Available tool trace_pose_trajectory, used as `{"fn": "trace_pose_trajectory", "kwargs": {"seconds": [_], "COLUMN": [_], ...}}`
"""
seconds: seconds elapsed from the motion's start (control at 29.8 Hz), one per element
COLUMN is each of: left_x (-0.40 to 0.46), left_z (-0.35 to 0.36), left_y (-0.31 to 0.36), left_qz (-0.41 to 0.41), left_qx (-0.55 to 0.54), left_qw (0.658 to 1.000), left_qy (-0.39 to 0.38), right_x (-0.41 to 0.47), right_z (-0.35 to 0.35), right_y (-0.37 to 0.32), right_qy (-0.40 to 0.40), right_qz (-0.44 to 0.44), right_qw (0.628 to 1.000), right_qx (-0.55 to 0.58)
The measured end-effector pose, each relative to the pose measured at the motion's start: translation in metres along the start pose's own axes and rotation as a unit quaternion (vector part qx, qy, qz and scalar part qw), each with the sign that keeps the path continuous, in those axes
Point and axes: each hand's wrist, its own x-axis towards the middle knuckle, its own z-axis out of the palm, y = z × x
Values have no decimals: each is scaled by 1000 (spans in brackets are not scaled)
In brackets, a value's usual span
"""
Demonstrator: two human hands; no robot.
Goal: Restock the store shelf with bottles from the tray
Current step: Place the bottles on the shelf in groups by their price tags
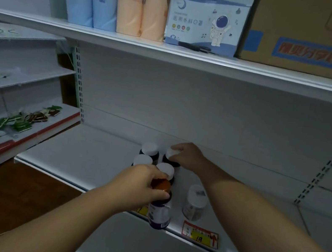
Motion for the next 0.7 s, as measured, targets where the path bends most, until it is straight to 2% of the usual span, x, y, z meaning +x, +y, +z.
{"fn": "trace_pose_trajectory", "kwargs": {"seconds": [0.07,0.2,0.44,0.54,0.7], "left_x": [2,21,75,83,87], "left_z": [-3,-14,15,54,128], "left_y": [5,36,153,215,314], "left_qz": [1,21,102,142,191], "left_qx": [3,3,4,14,-26], "left_qw": [1000,999,995,989,981], "left_qy": [-11,-30,-19,-26,-37], "right_x": [-9,-62,-221,-268,-345], "right_z": [0,-25,-97,-121,-167], "right_y": [-6,-10,53,88,151], "right_qy": [-9,79,65,131,250], "right_qz": [-3,-44,-9,31,64], "right_qw": [1000,992,986,977,952], "right_qx": [16,87,155,164,167]}}
